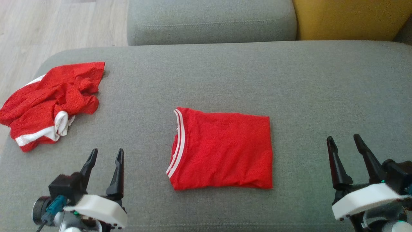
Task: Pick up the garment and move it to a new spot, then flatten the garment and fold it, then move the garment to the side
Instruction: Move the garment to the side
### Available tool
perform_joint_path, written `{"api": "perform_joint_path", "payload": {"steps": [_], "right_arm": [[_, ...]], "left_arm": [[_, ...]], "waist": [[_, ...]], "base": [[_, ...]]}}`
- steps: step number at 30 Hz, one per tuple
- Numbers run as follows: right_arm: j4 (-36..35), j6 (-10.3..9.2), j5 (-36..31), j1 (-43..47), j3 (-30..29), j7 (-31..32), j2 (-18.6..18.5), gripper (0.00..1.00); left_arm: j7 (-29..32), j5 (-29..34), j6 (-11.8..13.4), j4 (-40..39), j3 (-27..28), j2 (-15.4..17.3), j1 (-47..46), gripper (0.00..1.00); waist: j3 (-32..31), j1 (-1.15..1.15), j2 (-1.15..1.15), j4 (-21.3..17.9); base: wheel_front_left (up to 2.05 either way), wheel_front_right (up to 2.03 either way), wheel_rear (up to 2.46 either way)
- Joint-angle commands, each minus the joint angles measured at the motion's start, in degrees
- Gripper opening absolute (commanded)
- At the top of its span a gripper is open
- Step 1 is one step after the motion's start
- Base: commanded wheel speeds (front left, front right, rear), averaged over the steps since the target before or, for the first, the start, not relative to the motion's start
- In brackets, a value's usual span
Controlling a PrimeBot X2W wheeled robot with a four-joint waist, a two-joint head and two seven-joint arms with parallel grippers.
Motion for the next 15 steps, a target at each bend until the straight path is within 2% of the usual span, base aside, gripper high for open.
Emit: {"api": "perform_joint_path", "payload": {"steps": [1, 7, 15], "right_arm": [[-1.8, -0.04, 0.1, -1.9, 0.9, 0.2, -0.5, 1.0], [2.8, -0.04, 0.5, -5.3, 2.1, 0.6, -1.8, 1.0], [17.1, -0.04, 1.4, -14.9, 8.3, 0.3, -3.5, 1.0]], "left_arm": [[-0.1, 0.1, 0.2, -2.0, 2.2, 1.6, -3.3, 1.0], [-0.7, 0.6, -0.4, -2.2, 1.9, 1.5, -6.0, 1.0], [-2.1, 1.3, -2.3, -1.1, 0.5, -0.3, -11.4, 1.0]], "waist": [[0.3, 0.0, 0.0, 0.2], [3.1, 0.0, 0.0, 2.1], [8.4, 0.0, 0.0, 6.3]], "base": [[0.0, 0.0, 0.0], [0.0, 0.0, 0.0], [0.0, 0.0, 0.0]]}}
